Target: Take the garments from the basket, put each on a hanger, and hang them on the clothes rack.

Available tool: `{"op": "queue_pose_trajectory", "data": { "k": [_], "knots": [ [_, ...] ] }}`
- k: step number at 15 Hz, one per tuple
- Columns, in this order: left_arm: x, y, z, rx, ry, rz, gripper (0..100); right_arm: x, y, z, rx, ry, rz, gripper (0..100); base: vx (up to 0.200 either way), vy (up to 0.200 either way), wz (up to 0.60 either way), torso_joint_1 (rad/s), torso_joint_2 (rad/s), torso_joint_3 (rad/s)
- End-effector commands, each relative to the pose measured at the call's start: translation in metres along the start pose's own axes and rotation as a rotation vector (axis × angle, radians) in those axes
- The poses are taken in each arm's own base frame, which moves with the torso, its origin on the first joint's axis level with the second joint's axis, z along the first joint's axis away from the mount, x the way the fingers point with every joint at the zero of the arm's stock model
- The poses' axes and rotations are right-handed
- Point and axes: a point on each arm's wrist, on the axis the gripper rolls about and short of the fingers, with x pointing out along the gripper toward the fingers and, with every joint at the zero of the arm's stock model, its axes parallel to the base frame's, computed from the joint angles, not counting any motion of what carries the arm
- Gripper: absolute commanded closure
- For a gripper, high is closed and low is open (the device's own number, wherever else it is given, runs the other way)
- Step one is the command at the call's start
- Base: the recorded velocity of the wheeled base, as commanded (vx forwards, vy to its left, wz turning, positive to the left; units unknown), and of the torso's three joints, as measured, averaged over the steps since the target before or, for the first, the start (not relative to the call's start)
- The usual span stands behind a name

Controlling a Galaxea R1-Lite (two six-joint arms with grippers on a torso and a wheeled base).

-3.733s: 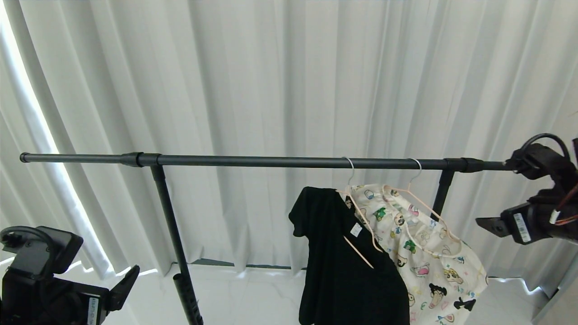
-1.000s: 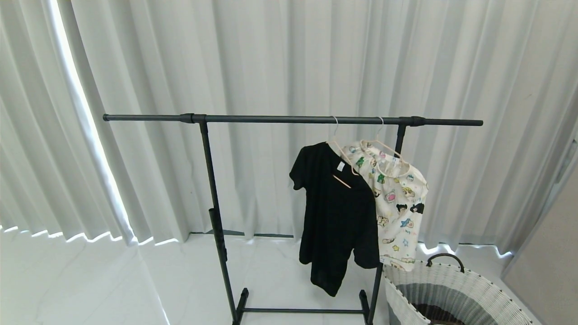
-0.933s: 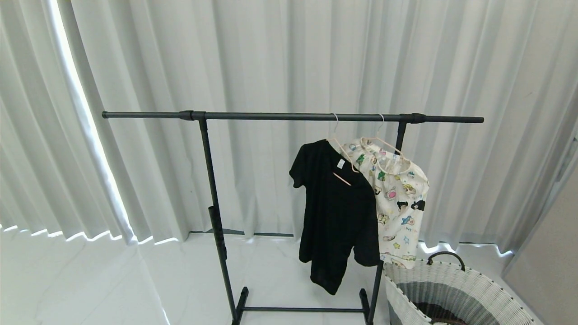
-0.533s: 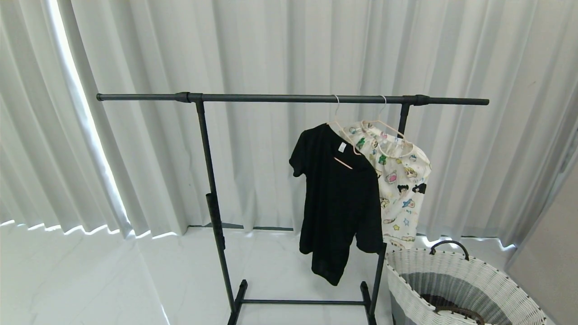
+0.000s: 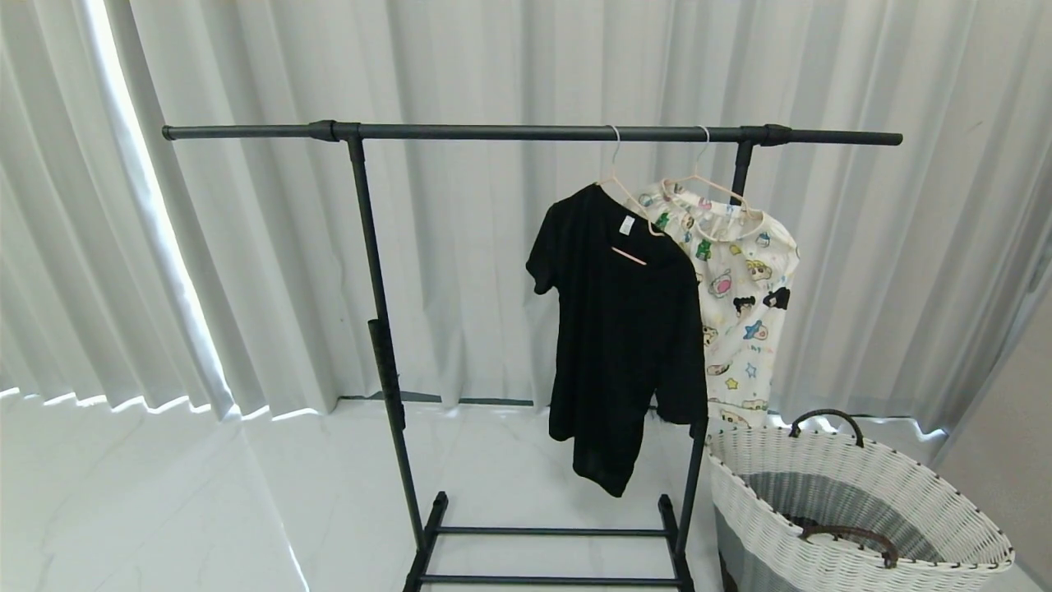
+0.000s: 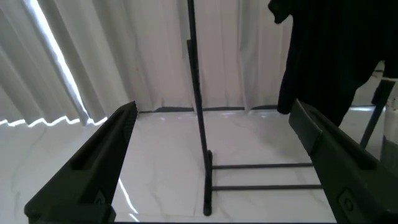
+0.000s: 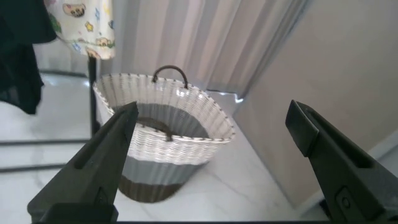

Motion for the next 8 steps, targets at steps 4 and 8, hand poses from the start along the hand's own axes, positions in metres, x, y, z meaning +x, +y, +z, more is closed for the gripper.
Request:
{"op": "queue_pose_trajectory", "data": {
  "k": [4,8],
  "knots": [
    [0.0002,0.0000,-0.0006,-0.007,0.009,0.001,0,0.0009,0.0050,0.0006,-0.070,-0.089,0.191,0,0.000,0.000,0.00,-0.173,0.47,0.290],
    [0.0003,-0.0001,-0.0007,0.008,0.012,-0.001,0,0.0021,0.0066,-0.0029,0.094,-0.068,0.227,0,0.000,0.000,0.00,-0.097,0.29,0.189]
  ]
}}
